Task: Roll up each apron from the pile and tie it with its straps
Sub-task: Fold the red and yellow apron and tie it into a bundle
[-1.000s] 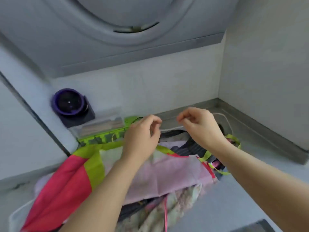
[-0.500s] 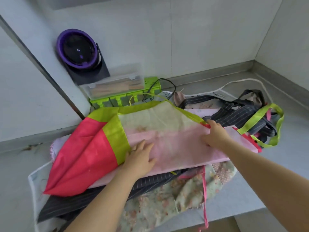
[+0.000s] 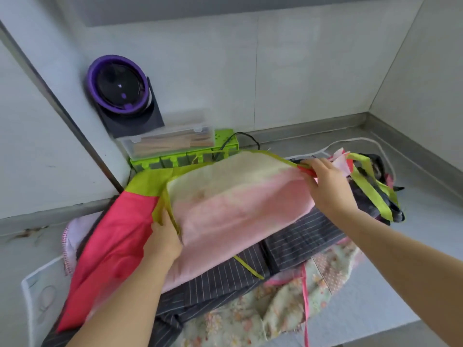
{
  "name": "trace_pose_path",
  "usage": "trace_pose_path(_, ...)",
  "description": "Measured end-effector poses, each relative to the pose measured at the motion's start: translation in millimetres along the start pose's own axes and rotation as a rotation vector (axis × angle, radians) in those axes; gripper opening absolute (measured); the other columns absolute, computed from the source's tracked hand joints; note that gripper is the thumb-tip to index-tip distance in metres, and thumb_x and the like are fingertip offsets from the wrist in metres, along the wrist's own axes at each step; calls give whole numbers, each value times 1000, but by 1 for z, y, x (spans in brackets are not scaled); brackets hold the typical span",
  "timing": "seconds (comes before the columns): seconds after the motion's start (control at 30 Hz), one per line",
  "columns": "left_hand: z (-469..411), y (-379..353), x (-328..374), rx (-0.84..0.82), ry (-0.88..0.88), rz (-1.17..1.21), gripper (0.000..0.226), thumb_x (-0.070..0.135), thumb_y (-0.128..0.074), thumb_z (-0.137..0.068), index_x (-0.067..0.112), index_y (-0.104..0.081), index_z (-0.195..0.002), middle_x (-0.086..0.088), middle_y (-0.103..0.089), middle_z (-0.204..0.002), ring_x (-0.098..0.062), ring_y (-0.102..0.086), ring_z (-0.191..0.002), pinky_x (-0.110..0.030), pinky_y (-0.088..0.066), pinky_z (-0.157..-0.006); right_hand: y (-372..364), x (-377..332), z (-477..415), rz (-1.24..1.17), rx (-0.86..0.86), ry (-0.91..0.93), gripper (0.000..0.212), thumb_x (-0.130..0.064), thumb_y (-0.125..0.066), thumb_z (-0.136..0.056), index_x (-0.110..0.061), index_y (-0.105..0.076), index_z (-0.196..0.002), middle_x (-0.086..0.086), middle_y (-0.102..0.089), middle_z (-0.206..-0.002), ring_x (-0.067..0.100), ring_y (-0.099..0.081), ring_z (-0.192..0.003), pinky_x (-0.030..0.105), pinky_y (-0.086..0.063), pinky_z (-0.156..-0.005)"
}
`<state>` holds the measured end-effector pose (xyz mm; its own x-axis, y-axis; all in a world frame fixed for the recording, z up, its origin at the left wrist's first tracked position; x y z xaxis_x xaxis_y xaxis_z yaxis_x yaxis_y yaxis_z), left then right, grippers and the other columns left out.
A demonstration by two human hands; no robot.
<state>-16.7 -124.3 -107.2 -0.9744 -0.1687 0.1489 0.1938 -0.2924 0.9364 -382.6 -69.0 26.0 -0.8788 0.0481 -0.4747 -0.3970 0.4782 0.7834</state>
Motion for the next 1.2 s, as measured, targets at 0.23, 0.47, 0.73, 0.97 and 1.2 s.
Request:
trace_pose_path(0.23, 50, 105, -8, 621, -234, 521, 19, -7, -48, -85, 6, -59, -77, -15, -60, -76, -37, -55, -85, -37, -34, -66, -40, 41, 5, 166, -448, -317, 63, -8, -54, -91, -11, -25, -147, 17, -29, -148, 36, -49, -118, 41, -47, -91)
trace_pose_path(0.47, 127, 184, -16, 756, -530, 935, 35, -1, -38, -84, 27, -55, -74, 8, -54, -91, 9, -51, -88, -7, -37, -79, -43, -67, -4, -9, -495, 20, 100, -21, -75, -79, -22, -6, -152, 3, -11, -158, 27, -47, -124, 31, -39, -94)
trace_pose_path(0.73, 185, 201, 23, 425, -898, 940, 52, -1, -35, -77, 44, -57, -65, 20, -68, -78, -13, -68, -92, -22, -47, -79, -21, -181, 10, 108, -477, 617, 95, -21, -75, -77, -43, -14, -147, -16, 17, -156, 21, -64, -77, 31, -48, -71)
trace_pose_path(0.97, 160, 126, 68, -109, -774, 524, 37, 24, -39, -74, 29, -69, -95, -20, -67, -91, -32, -64, -78, -51, -50, -78, -55, -128, 60, 626, -987, 553, 23, -15, -61, -81, -14, -60, -104, 6, -62, -101, 24, -59, -90, 26, -49, -72)
trace_pose_path(1.2, 187, 0, 120, -799, -829, -177, 46, 29, -57, -95, 19, -45, -138, -7, -55, -134, -15, -56, -114, -7, -38, -74, -24, 13, 83, 239, -1188, -314, 28, -18, -51, -96, 0, -59, -115, 11, -66, -103, 18, -65, -80, 22, -56, -66)
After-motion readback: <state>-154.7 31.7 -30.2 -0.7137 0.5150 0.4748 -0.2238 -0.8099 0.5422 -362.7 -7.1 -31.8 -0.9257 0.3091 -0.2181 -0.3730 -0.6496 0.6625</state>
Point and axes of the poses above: each hand's wrist, its own z-axis away from the middle knuckle, its own y-axis out of the back of the hand, x = y × z, the point moved 9 cm from there along -z, towards the middle knuckle
